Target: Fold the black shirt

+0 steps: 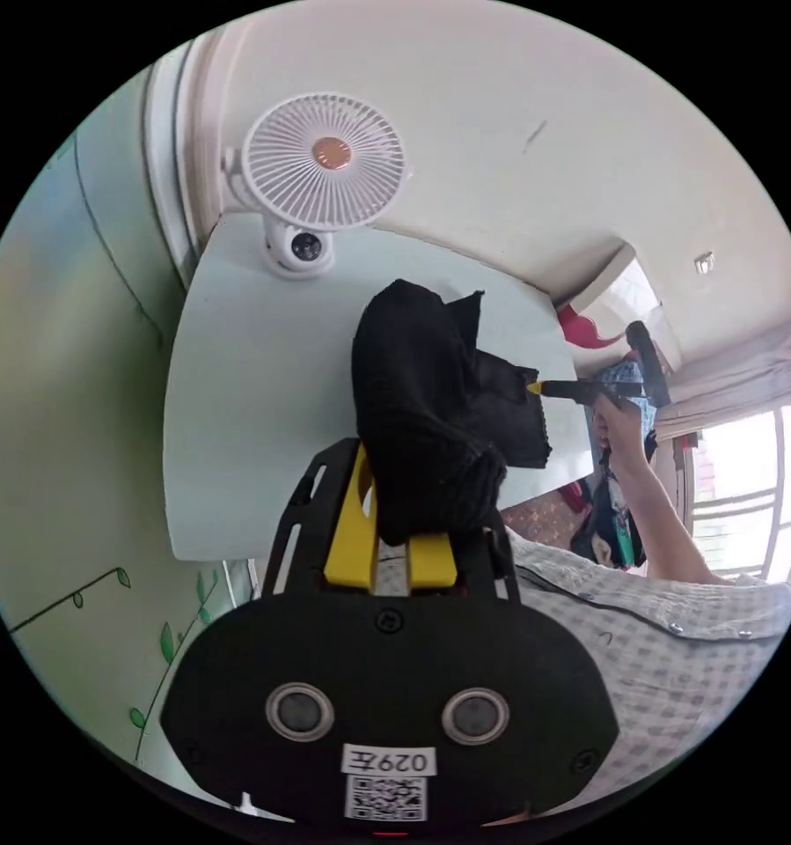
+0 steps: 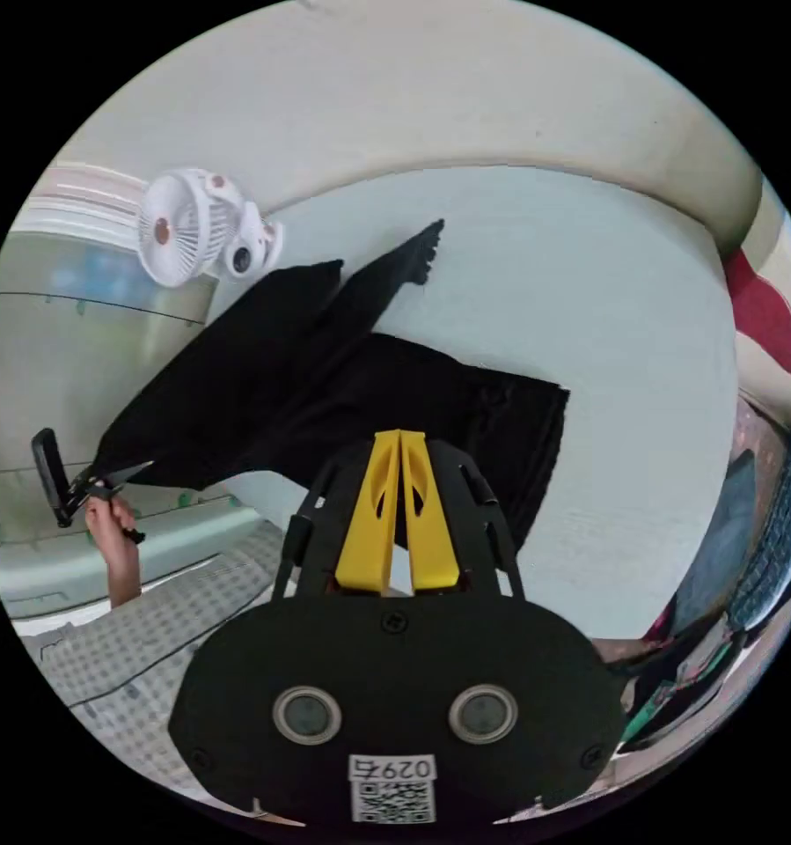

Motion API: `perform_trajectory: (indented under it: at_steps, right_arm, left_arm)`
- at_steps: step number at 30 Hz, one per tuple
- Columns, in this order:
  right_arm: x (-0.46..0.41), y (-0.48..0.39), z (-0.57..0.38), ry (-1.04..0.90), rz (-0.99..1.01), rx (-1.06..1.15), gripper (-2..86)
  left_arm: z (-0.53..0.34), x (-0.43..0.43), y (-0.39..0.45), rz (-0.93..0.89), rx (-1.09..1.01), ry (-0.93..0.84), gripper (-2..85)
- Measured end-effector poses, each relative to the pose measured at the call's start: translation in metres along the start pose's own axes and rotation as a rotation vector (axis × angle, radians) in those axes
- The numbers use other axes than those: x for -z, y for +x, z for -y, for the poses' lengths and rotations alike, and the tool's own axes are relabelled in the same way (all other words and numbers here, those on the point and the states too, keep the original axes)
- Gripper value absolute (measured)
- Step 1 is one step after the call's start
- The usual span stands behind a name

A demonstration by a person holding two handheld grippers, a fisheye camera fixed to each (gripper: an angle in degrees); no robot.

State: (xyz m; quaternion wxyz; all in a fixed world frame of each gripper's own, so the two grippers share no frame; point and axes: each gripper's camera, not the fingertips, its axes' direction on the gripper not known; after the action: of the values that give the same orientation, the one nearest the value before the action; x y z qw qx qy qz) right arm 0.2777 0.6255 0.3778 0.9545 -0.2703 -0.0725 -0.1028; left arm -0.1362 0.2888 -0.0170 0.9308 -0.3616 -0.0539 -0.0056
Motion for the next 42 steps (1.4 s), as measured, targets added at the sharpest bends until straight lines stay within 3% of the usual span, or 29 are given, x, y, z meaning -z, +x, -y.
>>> perform_trajectory:
  at_steps: [2,6,9,17,22,24,26,29,31,33,34,35,38,42]
  right_arm:
    - [-0.031,-0.001,0.009,-0.122,-0.045,0.053,-0.5]
    - [-0.026,0.000,-0.003,-0.102,-0.083,0.004,-0.5]
    - [-0.024,0.006,-0.030,-0.082,-0.154,-0.041,-0.5]
    - [-0.004,0.087,-0.140,-0.001,-0.042,-0.421,-0.5]
    - [0.000,0.102,-0.164,0.047,-0.001,-0.506,-0.5]
    - [0.001,0.105,-0.162,0.027,-0.008,-0.518,-0.5]
    - [0.002,0.105,-0.157,-0.016,-0.046,-0.505,-0.5]
    - [0.004,0.102,-0.155,-0.027,-0.098,-0.476,-0.4]
    - [0.010,0.098,-0.154,0.007,-0.062,-0.459,-0.4]
    - [0.019,0.092,-0.152,0.066,0.035,-0.384,-0.4]
    - [0.023,0.088,-0.149,0.085,0.126,-0.316,-0.3]
    - [0.029,0.085,-0.147,0.105,0.203,-0.256,-0.2]
    - [0.047,0.089,-0.148,0.167,0.206,-0.218,0.3]
    - [0.056,0.117,-0.136,0.143,0.117,-0.259,3.7]
  left_arm:
    - [-0.003,0.002,-0.015,0.030,0.035,-0.023,-0.1]
    - [0.000,0.008,-0.033,0.055,0.067,-0.037,-0.1]
    - [0.008,0.004,-0.047,-0.046,0.088,-0.057,0.0]
    - [0.062,-0.085,0.004,-0.027,-0.198,-0.404,0.0]
    - [0.127,-0.119,0.068,0.062,-0.450,-0.480,-0.1]
    - [0.164,-0.113,0.107,0.095,-0.581,-0.465,-0.1]
    - [0.199,-0.067,0.170,0.123,-0.773,-0.292,-0.1]
    - [0.211,-0.005,0.218,0.203,-0.903,-0.062,0.0]
    - [0.220,-0.007,0.209,0.284,-0.859,-0.025,0.2]
    - [0.241,-0.048,0.176,0.343,-0.744,-0.189,0.7]
    - [0.252,-0.080,0.147,0.326,-0.646,-0.414,1.3]
    - [0.254,-0.092,0.125,0.223,-0.594,-0.506,2.0]
    - [0.243,-0.073,0.089,-0.007,-0.470,-0.408,3.0]
    - [0.227,-0.066,0.058,0.087,-0.392,-0.420,1.7]
